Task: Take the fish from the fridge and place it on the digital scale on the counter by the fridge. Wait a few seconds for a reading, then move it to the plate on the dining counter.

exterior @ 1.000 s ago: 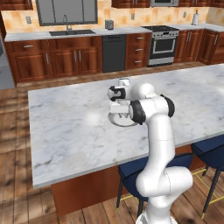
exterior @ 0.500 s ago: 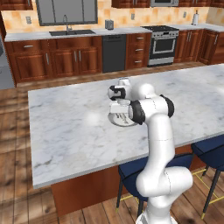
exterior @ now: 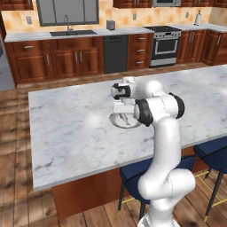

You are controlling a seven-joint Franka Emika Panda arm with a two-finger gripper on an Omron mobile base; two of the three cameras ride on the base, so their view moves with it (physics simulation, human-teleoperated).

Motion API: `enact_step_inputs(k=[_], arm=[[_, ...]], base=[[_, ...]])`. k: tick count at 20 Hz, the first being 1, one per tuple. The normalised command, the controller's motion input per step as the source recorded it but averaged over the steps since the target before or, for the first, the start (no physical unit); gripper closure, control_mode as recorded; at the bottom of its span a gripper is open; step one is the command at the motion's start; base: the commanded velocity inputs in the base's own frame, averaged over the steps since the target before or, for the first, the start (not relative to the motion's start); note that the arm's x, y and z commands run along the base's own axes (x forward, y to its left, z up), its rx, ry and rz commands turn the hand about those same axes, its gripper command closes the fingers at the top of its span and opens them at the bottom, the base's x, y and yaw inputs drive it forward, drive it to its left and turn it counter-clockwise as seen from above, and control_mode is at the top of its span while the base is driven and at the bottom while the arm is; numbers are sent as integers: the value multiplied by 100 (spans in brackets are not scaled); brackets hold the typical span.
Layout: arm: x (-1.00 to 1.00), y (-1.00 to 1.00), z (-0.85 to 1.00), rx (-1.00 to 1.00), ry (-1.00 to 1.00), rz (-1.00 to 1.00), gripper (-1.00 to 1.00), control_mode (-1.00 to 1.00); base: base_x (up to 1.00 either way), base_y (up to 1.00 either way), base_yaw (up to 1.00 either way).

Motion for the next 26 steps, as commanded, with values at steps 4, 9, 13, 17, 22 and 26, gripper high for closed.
enact_step_inputs(k=[4, 9, 13, 17, 22, 26], arm=[[-100, 0, 27, 0, -26, 0, -100, -100], [-100, -23, 3, 2, -19, 0, -100, -100], [-89, -19, 11, 0, -18, 0, -100, -100], [-100, -3, 79, 0, -26, 0, -100, -100], [-100, 0, 100, 0, -10, 0, -100, -100], [-100, 0, 100, 0, 0, 2, -100, -100]], base=[[0, 0, 0], [0, 0, 0], [0, 0, 0], [0, 0, 0], [0, 0, 0], [0, 0, 0]])
